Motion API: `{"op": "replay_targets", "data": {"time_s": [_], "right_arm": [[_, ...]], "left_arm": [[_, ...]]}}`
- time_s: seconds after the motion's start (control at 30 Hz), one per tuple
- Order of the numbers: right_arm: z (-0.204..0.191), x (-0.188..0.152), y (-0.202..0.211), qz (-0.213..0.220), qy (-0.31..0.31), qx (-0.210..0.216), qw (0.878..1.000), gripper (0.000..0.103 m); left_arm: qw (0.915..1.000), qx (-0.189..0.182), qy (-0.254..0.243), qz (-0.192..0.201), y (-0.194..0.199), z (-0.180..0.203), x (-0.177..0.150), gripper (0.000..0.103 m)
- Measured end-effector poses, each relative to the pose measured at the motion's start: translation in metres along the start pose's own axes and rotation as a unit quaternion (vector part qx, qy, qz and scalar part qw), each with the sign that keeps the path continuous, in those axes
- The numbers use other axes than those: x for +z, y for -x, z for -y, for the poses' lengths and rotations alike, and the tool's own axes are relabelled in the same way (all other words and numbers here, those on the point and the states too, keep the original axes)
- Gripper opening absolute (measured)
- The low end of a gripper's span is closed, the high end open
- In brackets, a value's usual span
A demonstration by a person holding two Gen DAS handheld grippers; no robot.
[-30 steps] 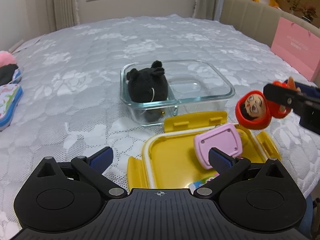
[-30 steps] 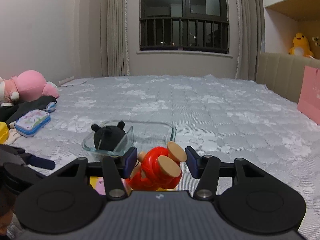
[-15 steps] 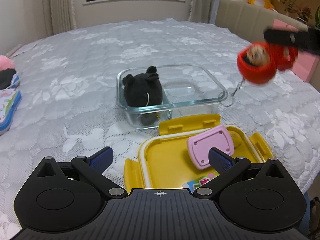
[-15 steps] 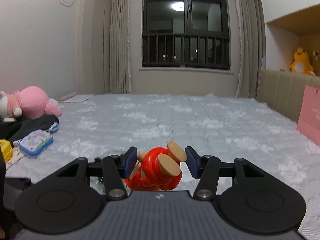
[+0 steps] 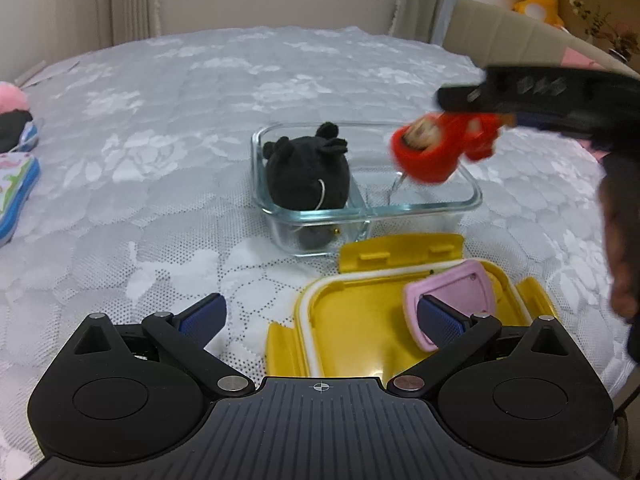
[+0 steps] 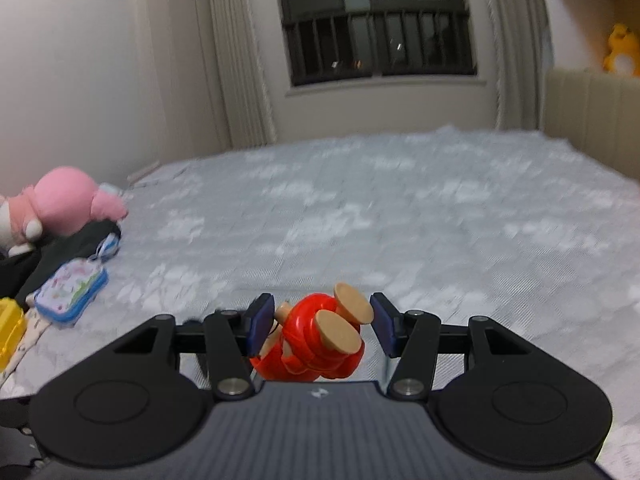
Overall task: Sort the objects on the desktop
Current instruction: 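Lift the red doll into the glass container beside the cat and release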
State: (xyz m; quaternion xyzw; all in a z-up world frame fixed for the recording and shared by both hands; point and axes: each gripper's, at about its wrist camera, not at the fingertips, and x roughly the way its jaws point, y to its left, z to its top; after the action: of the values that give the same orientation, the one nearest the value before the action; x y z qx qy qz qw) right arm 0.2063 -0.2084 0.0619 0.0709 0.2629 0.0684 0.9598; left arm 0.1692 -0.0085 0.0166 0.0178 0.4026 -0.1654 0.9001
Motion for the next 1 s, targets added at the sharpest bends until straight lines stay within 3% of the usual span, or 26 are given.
{"op": "replay_targets", "data": {"time_s": [0.13, 0.3, 0.7, 0.9, 1.0], "right_arm": [[-0.004, -0.014, -0.023, -0.033, -0.007, 0.006, 0.999, 0.056], [-0.007, -0.026, -0.035, -0.037, 0.001, -0.011, 0.999, 0.051], [0.005, -0.034, -0.017, -0.043, 0.002, -0.026, 0.999, 0.052], [0.022, -0.043, 0.012, -0.006, -0.018, -0.029, 0.999, 0.052], [0.029, -0.052, 0.032, 0.021, -0.014, -0.040, 0.999, 0.059]], "left_arm": [[0.9999, 0.002, 0.000, -0.010, -0.006, 0.000, -0.001, 0.103], [0.9997, 0.007, -0.018, -0.015, -0.008, 0.006, -0.004, 0.103], [0.9996, 0.006, -0.021, -0.015, -0.010, 0.011, -0.004, 0.103], [0.9994, 0.008, -0.031, -0.014, -0.010, 0.019, -0.006, 0.103], [0.9993, 0.009, -0.035, -0.010, -0.010, 0.024, -0.007, 0.103]]}}
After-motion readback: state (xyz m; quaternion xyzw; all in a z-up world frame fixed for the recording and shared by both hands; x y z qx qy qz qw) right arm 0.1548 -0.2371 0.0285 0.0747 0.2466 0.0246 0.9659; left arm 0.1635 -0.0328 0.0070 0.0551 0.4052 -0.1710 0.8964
